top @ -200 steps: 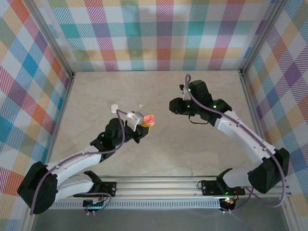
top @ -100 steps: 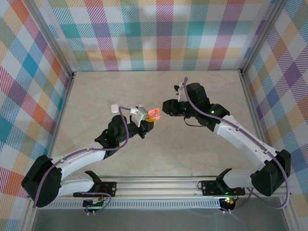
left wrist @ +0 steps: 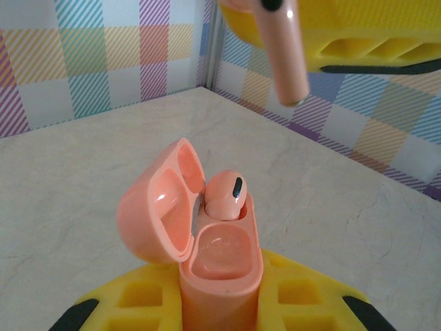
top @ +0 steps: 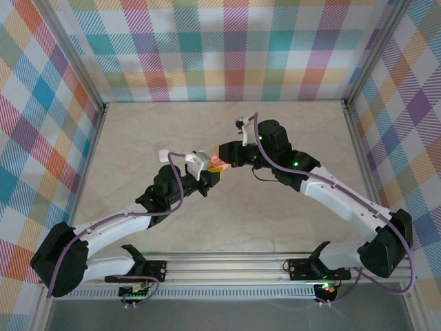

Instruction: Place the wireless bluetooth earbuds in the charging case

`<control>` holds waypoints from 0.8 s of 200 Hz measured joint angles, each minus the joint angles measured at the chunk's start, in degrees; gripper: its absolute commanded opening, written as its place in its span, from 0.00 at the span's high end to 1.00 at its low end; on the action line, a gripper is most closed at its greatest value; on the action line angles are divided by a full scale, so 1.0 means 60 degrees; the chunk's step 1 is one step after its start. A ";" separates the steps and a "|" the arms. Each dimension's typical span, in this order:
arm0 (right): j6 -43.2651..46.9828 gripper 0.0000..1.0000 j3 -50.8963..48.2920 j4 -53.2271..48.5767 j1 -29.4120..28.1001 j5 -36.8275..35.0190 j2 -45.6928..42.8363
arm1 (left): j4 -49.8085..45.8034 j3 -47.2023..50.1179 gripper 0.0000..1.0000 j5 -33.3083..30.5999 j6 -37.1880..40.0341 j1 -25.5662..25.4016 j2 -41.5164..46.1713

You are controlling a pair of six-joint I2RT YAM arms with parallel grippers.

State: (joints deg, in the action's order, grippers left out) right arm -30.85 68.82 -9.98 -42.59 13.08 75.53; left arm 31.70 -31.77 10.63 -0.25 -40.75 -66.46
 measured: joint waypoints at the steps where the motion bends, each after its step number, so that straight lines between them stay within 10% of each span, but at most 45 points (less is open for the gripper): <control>1: 0.0007 0.79 0.0000 0.0007 -0.0004 0.0000 0.0007 | 0.0000 0.0000 1.00 0.0000 -0.0011 0.0000 0.0000; 160: -0.0051 0.79 -0.0007 0.0317 -0.0036 -0.0251 0.0240 | 0.0499 -0.0488 1.00 -0.0645 -0.0280 0.0000 0.0040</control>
State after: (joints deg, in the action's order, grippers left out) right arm -31.16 68.77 -8.08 -42.81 11.57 76.97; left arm 34.70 -34.70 6.76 -1.93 -40.75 -66.22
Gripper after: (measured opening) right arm 0.218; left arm 0.197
